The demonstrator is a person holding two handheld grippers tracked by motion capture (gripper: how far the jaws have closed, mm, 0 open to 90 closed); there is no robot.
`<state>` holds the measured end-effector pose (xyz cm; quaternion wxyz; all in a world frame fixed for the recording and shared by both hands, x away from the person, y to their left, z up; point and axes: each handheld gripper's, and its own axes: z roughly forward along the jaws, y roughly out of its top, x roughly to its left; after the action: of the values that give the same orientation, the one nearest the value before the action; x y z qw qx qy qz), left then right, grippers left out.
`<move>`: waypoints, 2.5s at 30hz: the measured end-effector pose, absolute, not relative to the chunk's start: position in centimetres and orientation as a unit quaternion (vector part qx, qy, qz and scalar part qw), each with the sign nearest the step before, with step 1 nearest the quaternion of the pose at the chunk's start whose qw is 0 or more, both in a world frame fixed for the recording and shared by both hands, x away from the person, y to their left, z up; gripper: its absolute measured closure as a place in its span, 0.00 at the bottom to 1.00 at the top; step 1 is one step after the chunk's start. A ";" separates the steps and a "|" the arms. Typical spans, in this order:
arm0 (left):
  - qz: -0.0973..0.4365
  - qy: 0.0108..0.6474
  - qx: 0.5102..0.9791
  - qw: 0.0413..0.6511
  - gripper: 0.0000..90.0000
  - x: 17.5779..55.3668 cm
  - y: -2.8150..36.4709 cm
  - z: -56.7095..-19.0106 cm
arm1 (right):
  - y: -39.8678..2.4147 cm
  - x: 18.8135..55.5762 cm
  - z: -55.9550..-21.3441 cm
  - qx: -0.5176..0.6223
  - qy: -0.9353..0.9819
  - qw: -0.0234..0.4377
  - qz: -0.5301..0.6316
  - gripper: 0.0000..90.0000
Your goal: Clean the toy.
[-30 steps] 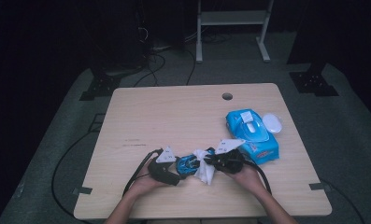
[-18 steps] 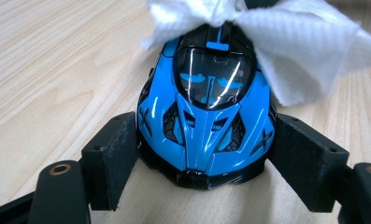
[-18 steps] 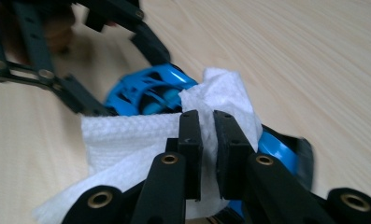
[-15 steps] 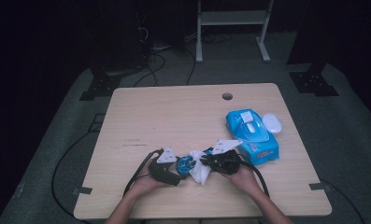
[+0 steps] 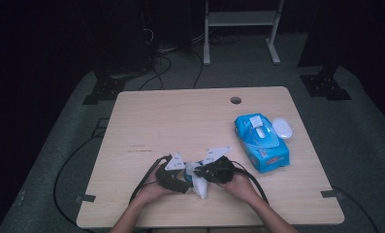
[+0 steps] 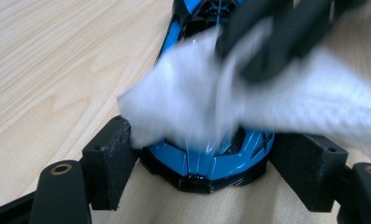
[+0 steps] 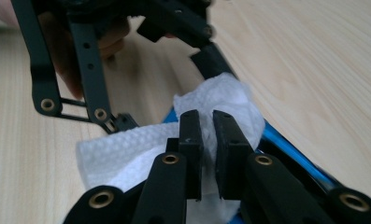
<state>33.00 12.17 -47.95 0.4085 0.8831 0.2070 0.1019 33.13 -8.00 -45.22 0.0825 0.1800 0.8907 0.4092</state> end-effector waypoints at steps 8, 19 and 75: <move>0.103 0.207 0.883 0.409 0.28 33.0 12.1 -48.0 | -6.3 34.0 -45.2 0.184 0.898 0.051 0.397 0.91; 0.101 0.211 0.880 0.413 0.28 33.0 12.0 -48.0 | -7.0 35.7 -44.7 0.219 0.891 0.079 0.389 0.92; 0.097 0.213 0.882 0.410 0.28 33.1 12.1 -48.1 | -16.4 33.4 -44.6 0.260 0.869 0.105 0.408 0.92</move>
<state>33.05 12.08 -48.07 0.4100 0.8816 0.2127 0.0973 33.44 -16.36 -44.56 0.1047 0.2605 0.8688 0.4078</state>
